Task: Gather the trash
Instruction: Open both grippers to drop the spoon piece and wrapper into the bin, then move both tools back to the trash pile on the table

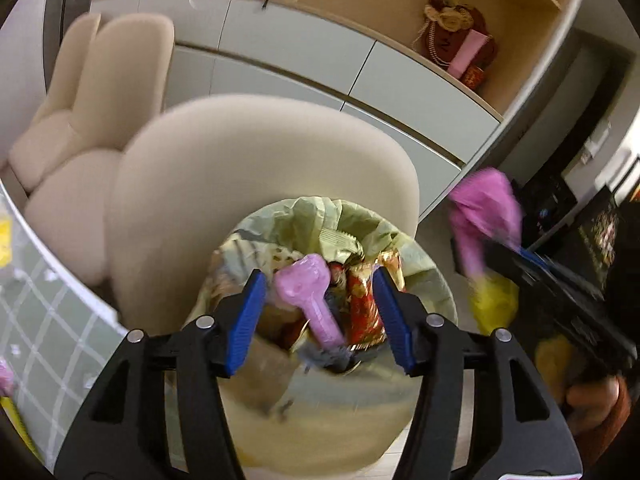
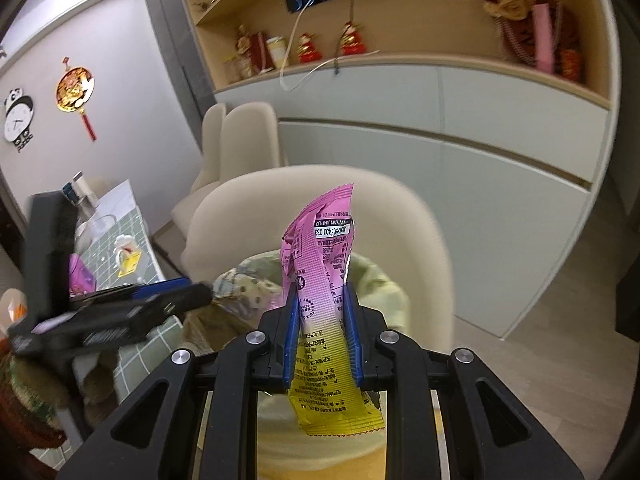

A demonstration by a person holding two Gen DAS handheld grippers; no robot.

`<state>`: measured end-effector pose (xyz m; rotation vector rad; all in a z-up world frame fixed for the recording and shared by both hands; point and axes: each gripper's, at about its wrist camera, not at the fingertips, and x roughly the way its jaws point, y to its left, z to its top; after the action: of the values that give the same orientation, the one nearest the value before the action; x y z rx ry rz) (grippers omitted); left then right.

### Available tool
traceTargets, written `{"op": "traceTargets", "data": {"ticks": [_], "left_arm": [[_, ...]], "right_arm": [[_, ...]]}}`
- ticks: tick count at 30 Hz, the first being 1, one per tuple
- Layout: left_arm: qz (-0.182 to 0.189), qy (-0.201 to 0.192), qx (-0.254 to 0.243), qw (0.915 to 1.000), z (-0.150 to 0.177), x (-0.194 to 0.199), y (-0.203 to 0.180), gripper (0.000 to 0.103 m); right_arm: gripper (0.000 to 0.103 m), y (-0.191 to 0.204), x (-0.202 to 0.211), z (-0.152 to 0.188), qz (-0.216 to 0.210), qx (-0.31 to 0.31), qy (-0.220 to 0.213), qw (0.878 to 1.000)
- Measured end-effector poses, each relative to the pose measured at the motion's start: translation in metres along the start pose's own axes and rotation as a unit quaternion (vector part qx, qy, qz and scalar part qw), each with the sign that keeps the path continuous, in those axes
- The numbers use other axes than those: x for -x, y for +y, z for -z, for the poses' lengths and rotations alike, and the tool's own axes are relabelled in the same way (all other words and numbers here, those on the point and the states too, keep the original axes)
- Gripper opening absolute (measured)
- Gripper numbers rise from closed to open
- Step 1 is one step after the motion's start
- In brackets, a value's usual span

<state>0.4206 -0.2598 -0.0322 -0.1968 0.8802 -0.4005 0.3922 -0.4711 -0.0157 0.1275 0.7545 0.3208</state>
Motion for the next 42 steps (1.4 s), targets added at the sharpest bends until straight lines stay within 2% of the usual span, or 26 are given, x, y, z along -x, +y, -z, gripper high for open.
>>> {"op": "traceTargets", "data": {"ticks": [2,5,9,14,17,22,24,26,28,33,37,39,42], "left_arm": [[-0.010,-0.002,-0.003,0.9999,0.008,0.015,0.003,0.053],[-0.017,-0.001,0.018,0.9997,0.020,0.035,0.015,0.053],[-0.034,-0.006,0.034,0.9988,0.033,0.056,0.027,0.054],[-0.046,-0.013,0.061,0.9970,0.044,0.079,0.046,0.054],[-0.051,-0.016,0.082,0.9952,0.052,0.089,0.060,0.054],[-0.051,-0.014,0.092,0.9943,0.055,0.098,0.065,0.054],[-0.053,-0.015,0.094,0.9941,0.058,0.104,0.068,0.054],[-0.054,-0.014,0.096,0.9938,0.061,0.110,0.071,0.054],[-0.055,-0.013,0.096,0.9938,0.065,0.115,0.074,0.054],[-0.055,-0.005,0.097,0.9937,0.081,0.131,0.082,0.054],[-0.062,-0.001,0.107,0.9924,0.100,0.150,0.096,0.054],[-0.067,-0.005,0.112,0.9914,0.109,0.162,0.105,0.054],[-0.084,-0.013,0.131,0.9877,0.128,0.183,0.129,0.054]], "right_arm": [[0.021,0.006,-0.015,-0.005,-0.013,0.002,0.009,1.000],[0.021,0.018,-0.043,-0.011,-0.030,0.002,0.030,0.999],[0.021,0.034,-0.086,-0.009,-0.041,0.002,0.082,0.996],[0.021,0.042,-0.124,0.007,-0.025,0.011,0.168,0.985],[0.021,0.039,-0.131,0.019,-0.006,0.016,0.196,0.980],[0.021,0.037,-0.120,0.017,-0.004,-0.003,0.178,0.984],[0.025,0.039,-0.111,0.016,0.004,-0.006,0.163,0.987],[0.039,0.040,-0.101,0.017,0.003,-0.009,0.149,0.989],[0.044,0.042,-0.092,0.017,0.008,-0.010,0.138,0.990],[0.047,0.049,-0.060,0.025,0.030,-0.027,0.103,0.994],[0.055,0.057,-0.031,0.032,0.009,-0.043,0.069,0.997],[0.056,0.074,-0.017,0.038,-0.014,-0.030,0.061,0.998],[0.056,0.104,-0.004,0.046,-0.024,0.001,0.062,0.998]]}}
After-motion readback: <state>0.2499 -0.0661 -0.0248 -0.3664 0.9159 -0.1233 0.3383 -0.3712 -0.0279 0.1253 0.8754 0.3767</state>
